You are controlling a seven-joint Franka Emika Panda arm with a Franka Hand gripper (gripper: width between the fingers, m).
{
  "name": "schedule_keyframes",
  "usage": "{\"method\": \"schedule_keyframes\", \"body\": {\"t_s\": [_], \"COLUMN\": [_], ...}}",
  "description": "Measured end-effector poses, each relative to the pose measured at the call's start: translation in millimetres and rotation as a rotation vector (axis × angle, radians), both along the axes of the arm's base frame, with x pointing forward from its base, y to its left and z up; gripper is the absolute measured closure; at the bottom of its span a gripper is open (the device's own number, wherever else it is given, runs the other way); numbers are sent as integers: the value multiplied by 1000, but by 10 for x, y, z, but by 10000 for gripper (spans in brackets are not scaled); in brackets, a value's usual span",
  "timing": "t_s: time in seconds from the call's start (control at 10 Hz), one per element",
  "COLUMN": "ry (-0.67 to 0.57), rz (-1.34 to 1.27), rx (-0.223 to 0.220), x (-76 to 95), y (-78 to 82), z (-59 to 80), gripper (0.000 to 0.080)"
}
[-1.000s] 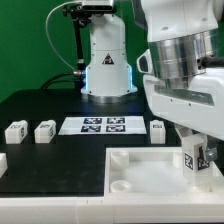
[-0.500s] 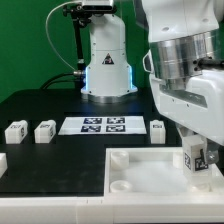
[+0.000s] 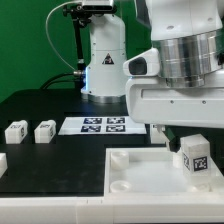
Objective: Assemble one leg
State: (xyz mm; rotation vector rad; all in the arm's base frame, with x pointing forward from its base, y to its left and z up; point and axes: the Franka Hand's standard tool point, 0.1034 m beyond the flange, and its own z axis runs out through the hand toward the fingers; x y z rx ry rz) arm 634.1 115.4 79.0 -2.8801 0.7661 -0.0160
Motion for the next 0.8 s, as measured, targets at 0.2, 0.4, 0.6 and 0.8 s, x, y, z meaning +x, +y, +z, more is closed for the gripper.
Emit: {"method": "schedule_keyframes", "body": {"t_s": [0.2,0.4,0.6,0.8], "ry": [-61,-86,-82,-63], "rz": [405,554,521,360], "rx": [-85,-94,-92,-83], "x": [108,141,141,145], "y": [7,39,38,17], "z": [66,80,79,80], "gripper": [151,151,382,501]}}
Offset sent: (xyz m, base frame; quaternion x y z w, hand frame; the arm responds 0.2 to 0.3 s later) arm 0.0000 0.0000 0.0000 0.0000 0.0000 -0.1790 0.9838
